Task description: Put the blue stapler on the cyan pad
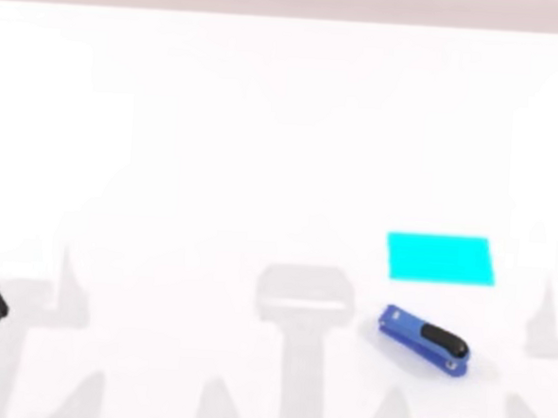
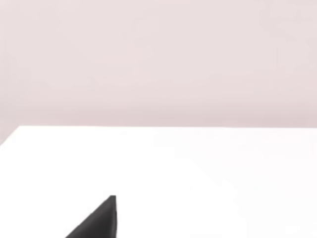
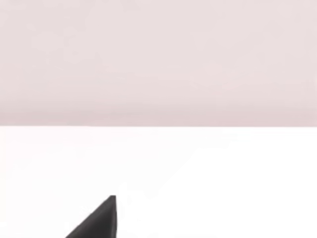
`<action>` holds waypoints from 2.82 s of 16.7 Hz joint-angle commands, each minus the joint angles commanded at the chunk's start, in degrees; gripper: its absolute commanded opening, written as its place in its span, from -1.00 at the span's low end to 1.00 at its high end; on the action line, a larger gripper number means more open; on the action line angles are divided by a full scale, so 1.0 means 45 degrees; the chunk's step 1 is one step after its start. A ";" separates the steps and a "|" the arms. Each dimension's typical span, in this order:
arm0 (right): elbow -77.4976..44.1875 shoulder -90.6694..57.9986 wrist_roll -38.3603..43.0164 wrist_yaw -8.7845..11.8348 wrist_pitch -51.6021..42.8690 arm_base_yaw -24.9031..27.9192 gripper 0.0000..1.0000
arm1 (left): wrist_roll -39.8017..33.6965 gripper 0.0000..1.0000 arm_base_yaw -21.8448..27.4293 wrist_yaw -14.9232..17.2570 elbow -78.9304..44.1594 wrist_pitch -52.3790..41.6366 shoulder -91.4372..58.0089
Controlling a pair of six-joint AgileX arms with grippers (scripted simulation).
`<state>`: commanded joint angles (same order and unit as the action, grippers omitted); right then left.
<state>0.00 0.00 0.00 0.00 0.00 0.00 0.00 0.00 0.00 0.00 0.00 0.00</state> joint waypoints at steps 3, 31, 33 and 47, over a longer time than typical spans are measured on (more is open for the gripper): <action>-0.0133 -0.0133 -0.0039 0.0011 -0.0110 0.0071 1.00 | 0.0000 1.00 0.0000 0.0000 0.0000 0.0000 0.0000; -1.7262 -2.2634 -0.5038 0.0075 -1.4660 0.7698 1.00 | 0.0000 1.00 0.0000 0.0000 0.0000 0.0000 0.0000; -1.7262 -2.2634 -0.5038 0.0075 -1.4660 0.7698 1.00 | 0.0000 1.00 0.0000 0.0000 0.0000 0.0000 0.0000; -1.4132 -2.4399 -0.4950 0.0067 -0.9765 0.7758 1.00 | 0.0000 1.00 0.0000 0.0000 0.0000 0.0000 0.0000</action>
<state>-63.59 -109.79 -22.28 0.30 -43.94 34.91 0.00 0.00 0.00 0.00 0.00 0.00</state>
